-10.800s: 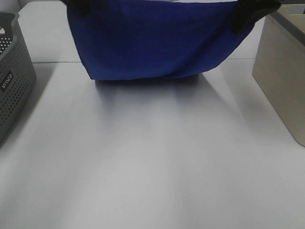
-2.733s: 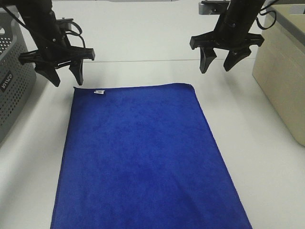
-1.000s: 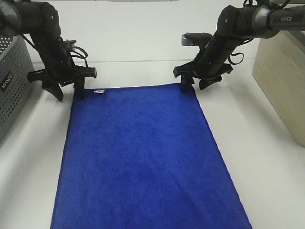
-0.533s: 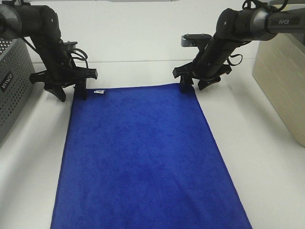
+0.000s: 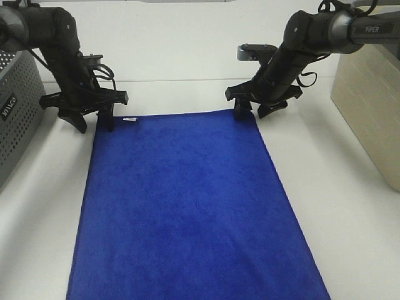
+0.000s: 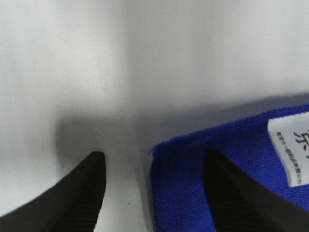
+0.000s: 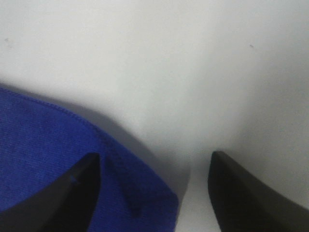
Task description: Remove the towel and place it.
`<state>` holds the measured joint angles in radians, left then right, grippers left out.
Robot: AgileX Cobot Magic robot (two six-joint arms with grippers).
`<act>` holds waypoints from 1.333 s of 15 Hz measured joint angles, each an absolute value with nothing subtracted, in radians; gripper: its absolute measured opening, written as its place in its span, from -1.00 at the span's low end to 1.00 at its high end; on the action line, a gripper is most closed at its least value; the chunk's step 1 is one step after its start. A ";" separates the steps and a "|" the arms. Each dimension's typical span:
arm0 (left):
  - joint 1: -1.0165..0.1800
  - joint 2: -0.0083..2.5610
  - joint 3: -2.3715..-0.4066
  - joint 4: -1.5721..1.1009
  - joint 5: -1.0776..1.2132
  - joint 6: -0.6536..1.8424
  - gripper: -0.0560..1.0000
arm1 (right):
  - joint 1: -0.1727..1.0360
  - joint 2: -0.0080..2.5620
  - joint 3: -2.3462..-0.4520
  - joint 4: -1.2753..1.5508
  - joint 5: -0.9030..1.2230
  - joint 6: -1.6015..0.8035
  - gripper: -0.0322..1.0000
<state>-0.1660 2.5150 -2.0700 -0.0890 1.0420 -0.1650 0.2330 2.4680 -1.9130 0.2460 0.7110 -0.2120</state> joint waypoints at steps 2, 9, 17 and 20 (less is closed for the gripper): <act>-0.166 2.515 -2.070 -0.136 1.037 -0.126 0.16 | 0.233 2.470 -1.916 0.316 0.733 -0.239 0.32; -0.166 2.518 -2.070 -0.252 1.014 -0.056 0.16 | 0.233 2.483 -1.917 0.491 0.760 -0.359 0.22; -0.166 2.530 -2.076 -0.305 1.007 -0.029 -0.09 | 0.233 2.490 -1.917 0.494 0.759 -0.378 -0.15; -0.166 2.535 -2.076 -0.312 0.990 0.047 -0.73 | 0.233 2.493 -1.915 0.486 0.756 -0.378 -0.80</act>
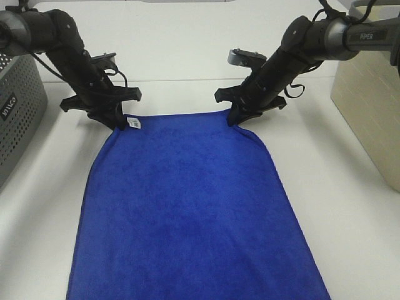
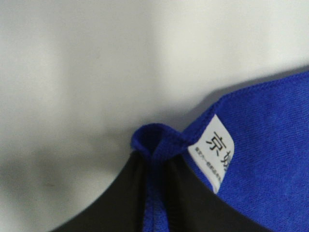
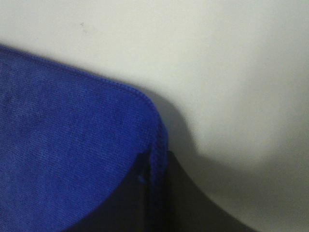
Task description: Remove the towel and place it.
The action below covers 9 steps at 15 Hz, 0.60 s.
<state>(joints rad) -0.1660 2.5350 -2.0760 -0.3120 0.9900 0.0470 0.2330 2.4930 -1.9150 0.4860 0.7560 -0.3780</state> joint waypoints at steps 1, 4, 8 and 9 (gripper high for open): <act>-0.166 2.536 -2.076 -0.316 0.990 0.066 -0.86 | 0.233 2.493 -1.915 0.486 0.754 -0.378 -0.90; -0.166 2.537 -2.076 -0.325 0.978 0.112 -0.89 | 0.233 2.493 -1.915 0.469 0.744 -0.378 -0.90; -0.166 2.547 -2.102 -0.328 0.919 0.151 -0.89 | 0.234 2.508 -1.991 0.309 0.731 -0.376 -0.90; -0.166 2.552 -2.127 -0.328 0.901 0.155 -0.89 | 0.234 2.513 -2.010 0.282 0.715 -0.376 -0.90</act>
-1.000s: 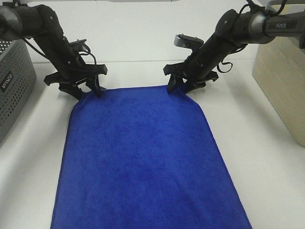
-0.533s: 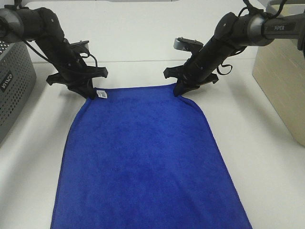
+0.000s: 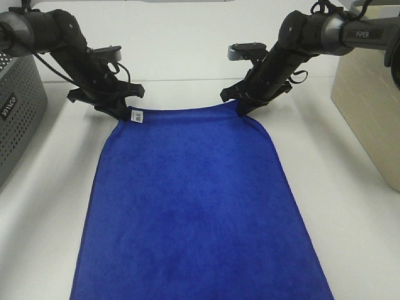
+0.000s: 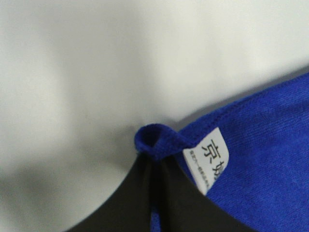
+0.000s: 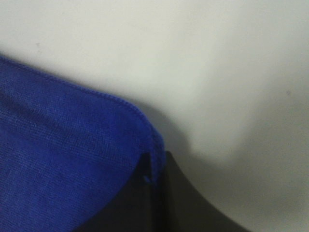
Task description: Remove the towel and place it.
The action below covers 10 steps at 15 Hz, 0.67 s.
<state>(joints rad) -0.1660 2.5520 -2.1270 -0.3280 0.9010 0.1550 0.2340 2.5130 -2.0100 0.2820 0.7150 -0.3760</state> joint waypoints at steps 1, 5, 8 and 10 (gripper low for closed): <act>-0.166 2.555 -2.151 -0.328 0.885 0.170 -0.89 | 0.234 2.513 -2.029 0.257 0.697 -0.376 -0.90; -0.167 2.578 -2.261 -0.333 0.845 0.200 -0.89 | 0.234 2.513 -2.048 0.194 0.605 -0.376 -0.90; -0.167 2.614 -2.306 -0.339 0.771 0.231 -0.89 | 0.227 2.513 -2.048 0.153 0.516 -0.376 -0.90; -0.169 2.630 -2.309 -0.358 0.701 0.272 -0.89 | 0.207 2.513 -2.048 0.149 0.452 -0.376 -0.90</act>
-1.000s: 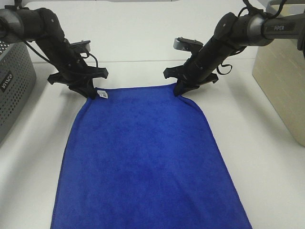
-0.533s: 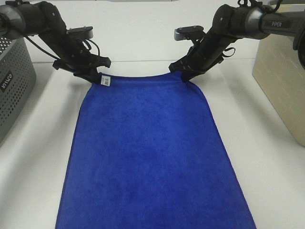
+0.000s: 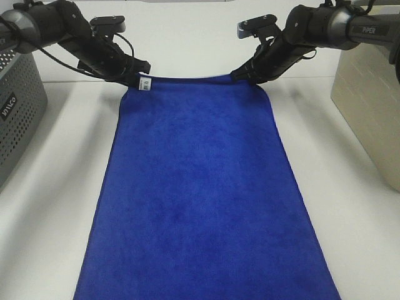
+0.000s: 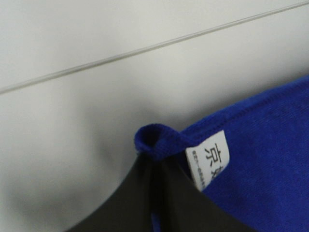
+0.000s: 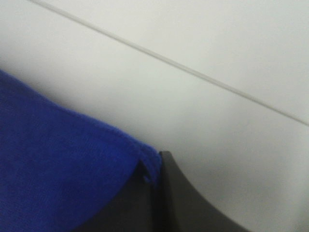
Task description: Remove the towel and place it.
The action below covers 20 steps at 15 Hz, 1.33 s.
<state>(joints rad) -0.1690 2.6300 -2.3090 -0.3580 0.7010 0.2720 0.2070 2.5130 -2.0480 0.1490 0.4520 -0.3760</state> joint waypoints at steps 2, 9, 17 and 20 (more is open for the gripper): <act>-0.190 2.652 -2.314 -0.361 0.619 0.313 -0.89 | 0.194 2.519 -2.048 0.147 0.395 -0.376 -0.90; -0.224 2.677 -2.314 -0.340 0.376 0.349 -0.89 | 0.191 2.596 -2.068 0.144 0.255 -0.377 -0.90; -0.226 2.751 -2.349 -0.336 0.252 0.380 -0.89 | 0.187 2.620 -2.092 0.118 0.144 -0.378 -0.90; -0.234 2.763 -2.357 -0.324 0.236 0.383 -0.89 | 0.187 2.629 -2.092 0.118 0.136 -0.378 -0.90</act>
